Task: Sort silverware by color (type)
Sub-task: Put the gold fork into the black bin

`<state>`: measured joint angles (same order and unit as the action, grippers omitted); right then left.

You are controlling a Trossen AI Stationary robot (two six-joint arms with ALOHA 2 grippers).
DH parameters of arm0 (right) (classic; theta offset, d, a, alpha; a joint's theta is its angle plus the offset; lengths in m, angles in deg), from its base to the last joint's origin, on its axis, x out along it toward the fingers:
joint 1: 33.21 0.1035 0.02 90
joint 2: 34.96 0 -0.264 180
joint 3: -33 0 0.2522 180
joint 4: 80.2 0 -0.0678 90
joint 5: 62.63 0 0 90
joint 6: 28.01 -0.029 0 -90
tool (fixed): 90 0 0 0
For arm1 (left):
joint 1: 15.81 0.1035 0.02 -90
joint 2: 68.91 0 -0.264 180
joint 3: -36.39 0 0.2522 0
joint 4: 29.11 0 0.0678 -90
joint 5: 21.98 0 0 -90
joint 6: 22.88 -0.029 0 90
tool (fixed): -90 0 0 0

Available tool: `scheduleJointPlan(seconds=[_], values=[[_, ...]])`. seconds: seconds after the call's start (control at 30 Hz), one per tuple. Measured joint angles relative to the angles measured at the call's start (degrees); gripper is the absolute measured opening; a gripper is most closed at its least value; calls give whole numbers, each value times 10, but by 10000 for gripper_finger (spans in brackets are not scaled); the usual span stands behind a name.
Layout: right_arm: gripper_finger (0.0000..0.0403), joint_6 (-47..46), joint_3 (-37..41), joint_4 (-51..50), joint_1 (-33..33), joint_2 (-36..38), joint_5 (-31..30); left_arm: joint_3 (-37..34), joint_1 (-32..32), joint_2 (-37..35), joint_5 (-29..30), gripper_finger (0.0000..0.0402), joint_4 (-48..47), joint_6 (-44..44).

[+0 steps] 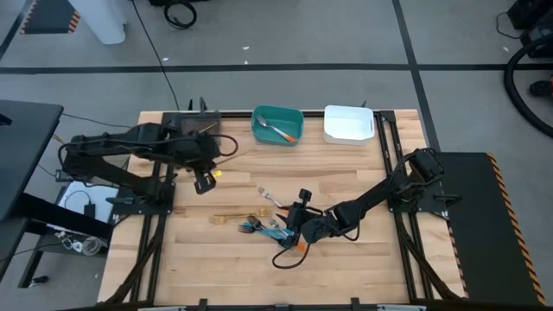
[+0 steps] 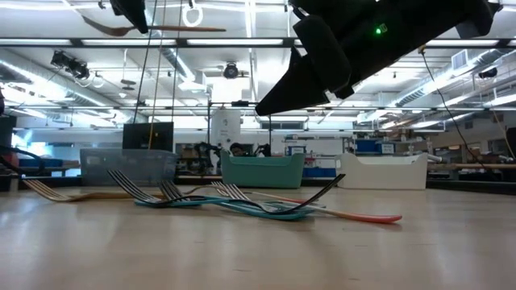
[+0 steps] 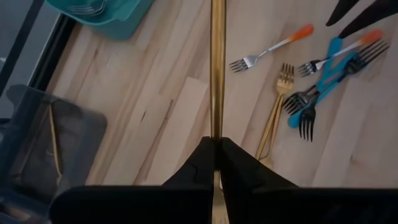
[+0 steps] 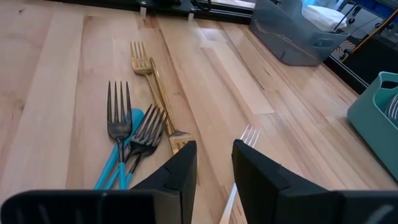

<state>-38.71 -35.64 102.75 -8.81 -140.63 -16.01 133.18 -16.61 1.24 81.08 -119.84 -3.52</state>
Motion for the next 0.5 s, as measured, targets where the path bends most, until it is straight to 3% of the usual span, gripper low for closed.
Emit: scheduleJointPlan(seconds=[0.5], values=[[109,1,0,-1,0,0,0,0,0,-5,3,19,-5,3]])
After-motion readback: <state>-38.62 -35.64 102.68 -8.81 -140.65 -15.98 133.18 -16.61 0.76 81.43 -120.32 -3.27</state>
